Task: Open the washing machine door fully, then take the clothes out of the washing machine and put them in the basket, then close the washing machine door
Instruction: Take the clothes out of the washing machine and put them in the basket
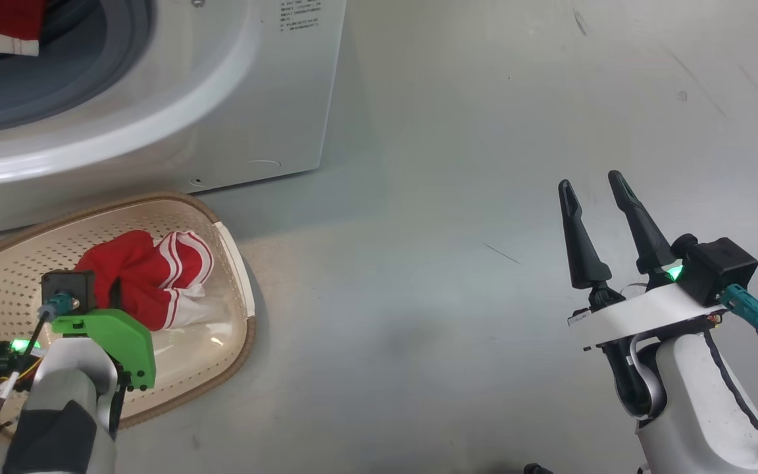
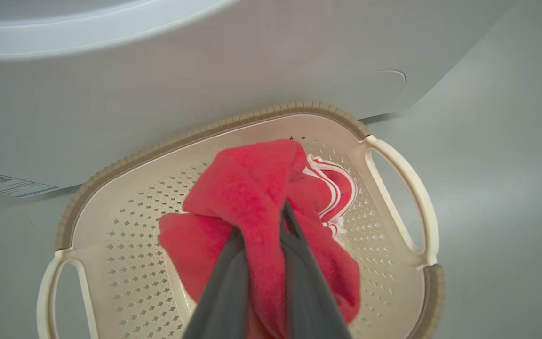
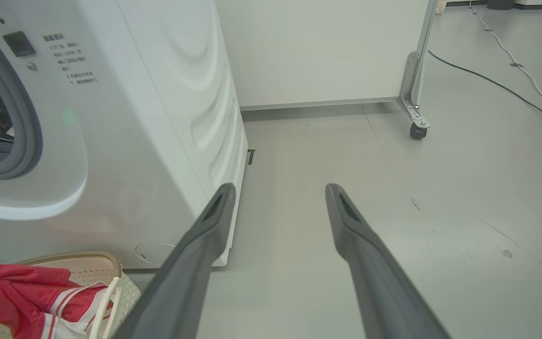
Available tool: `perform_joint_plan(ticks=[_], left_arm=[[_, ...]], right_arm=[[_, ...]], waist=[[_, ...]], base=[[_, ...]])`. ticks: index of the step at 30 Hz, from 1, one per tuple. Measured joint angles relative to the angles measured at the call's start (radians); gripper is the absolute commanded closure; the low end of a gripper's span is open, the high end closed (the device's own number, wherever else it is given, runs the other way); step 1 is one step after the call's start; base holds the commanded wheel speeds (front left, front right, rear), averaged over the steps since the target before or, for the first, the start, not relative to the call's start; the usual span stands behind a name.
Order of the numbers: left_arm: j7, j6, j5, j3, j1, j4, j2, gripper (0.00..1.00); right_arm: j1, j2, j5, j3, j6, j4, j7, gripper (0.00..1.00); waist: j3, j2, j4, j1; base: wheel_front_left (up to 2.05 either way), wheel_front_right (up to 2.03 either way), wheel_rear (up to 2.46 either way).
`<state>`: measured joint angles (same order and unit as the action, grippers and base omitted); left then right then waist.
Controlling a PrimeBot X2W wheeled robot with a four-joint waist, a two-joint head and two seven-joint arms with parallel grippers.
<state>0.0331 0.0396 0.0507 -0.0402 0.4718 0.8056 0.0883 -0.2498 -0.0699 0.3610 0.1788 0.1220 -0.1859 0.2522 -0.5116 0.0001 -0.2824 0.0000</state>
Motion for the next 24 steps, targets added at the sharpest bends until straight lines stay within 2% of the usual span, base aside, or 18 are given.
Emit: perform_joint_plan(ticks=[10,21,22,23,24], left_arm=[[-0.011,-0.017,0.0,-0.02,0.058,0.073,0.019,1.0],[0.001,-0.031,0.0,-0.019,0.084,0.135,0.022,1.0],[0.003,-0.034,0.0,-0.02,0.088,0.139,0.022,0.92],[0.004,-0.035,0.0,-0.02,0.09,0.144,0.022,0.65],[0.005,-0.035,0.0,-0.021,0.093,0.15,0.022,0.12]], right_arm=[[-0.033,0.006,0.008,-0.005,0.0,0.002,0.0,0.0],[-0.04,0.007,0.008,-0.013,0.0,-0.005,0.0,0.0],[-0.042,0.008,0.008,-0.013,0.0,-0.005,0.0,0.0],[-0.045,0.008,0.008,-0.013,0.0,-0.006,0.0,0.0],[-0.048,0.008,0.008,-0.013,0.0,-0.007,0.0,0.0]], waist=[[-0.069,0.0,-0.038,0.0],[-0.081,0.0,-0.045,0.0],[-0.081,0.0,-0.044,0.0],[-0.08,0.0,-0.043,0.0],[-0.08,0.0,-0.042,0.0001]], base=[[0.0,0.0,0.0],[0.0,0.0,0.0],[0.0,0.0,0.0],[0.0,0.0,0.0],[0.0,0.0,0.0]])
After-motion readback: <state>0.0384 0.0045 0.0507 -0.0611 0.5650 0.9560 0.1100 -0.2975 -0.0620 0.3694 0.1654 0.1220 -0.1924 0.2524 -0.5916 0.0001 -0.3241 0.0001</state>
